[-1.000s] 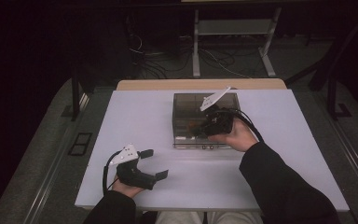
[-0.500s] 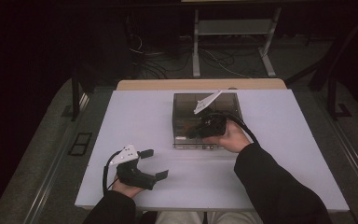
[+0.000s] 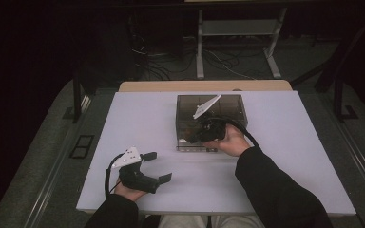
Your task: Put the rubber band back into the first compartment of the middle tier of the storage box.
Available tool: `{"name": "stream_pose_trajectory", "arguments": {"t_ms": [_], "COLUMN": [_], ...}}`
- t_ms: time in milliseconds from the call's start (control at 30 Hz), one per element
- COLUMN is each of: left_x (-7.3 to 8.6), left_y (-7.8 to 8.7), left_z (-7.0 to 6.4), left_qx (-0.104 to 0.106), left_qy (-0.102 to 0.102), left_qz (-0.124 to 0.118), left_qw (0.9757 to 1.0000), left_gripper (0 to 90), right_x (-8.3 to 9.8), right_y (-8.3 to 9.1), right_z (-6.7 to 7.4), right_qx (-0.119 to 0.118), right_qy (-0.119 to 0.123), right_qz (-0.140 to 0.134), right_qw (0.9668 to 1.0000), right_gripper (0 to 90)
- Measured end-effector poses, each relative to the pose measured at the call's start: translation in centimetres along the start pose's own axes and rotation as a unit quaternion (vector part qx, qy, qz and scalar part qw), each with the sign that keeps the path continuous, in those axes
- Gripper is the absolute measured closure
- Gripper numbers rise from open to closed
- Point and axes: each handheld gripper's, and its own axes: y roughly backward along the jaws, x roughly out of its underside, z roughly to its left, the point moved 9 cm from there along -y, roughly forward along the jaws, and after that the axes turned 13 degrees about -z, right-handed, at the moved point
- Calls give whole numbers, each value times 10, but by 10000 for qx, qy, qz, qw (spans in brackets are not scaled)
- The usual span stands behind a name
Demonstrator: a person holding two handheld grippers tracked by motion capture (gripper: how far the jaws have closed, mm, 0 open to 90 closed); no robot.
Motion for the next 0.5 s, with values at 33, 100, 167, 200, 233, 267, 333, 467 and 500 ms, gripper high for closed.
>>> {"name": "stream_pose_trajectory", "arguments": {"t_ms": [33,100,167,200,233,267,333,467,500], "left_x": [0,0,0,0,0,0,0,0,0], "left_y": [0,0,0,0,0,0,-1,-1,-1], "left_z": [0,0,0,0,0,0,-1,-1,-1], "left_qx": [1,1,5,6,8,11,16,28,30], "left_qy": [-1,-2,2,5,4,6,3,1,1], "left_qz": [1,3,3,-2,-2,-2,2,8,8], "left_qw": [10000,10000,10000,10000,10000,10000,10000,10000,10000], "left_gripper": [0,0,0,0,0,0,0,0,0], "right_x": [1,2,4,5,6,7,8,11,11], "right_y": [-2,-4,-7,-9,-10,-12,-14,-18,-19], "right_z": [0,-1,-1,-2,-2,-3,-3,-6,-6], "right_qx": [-7,-2,10,5,14,12,27,43,50], "right_qy": [-9,-12,-27,-4,-24,-12,-37,-59,-72], "right_qz": [7,42,69,87,124,133,157,203,215], "right_qw": [10000,10000,10000,10000,9999,9999,9999,9998,9997], "right_gripper": [853,853,853,853,853,853,852,852,852]}}
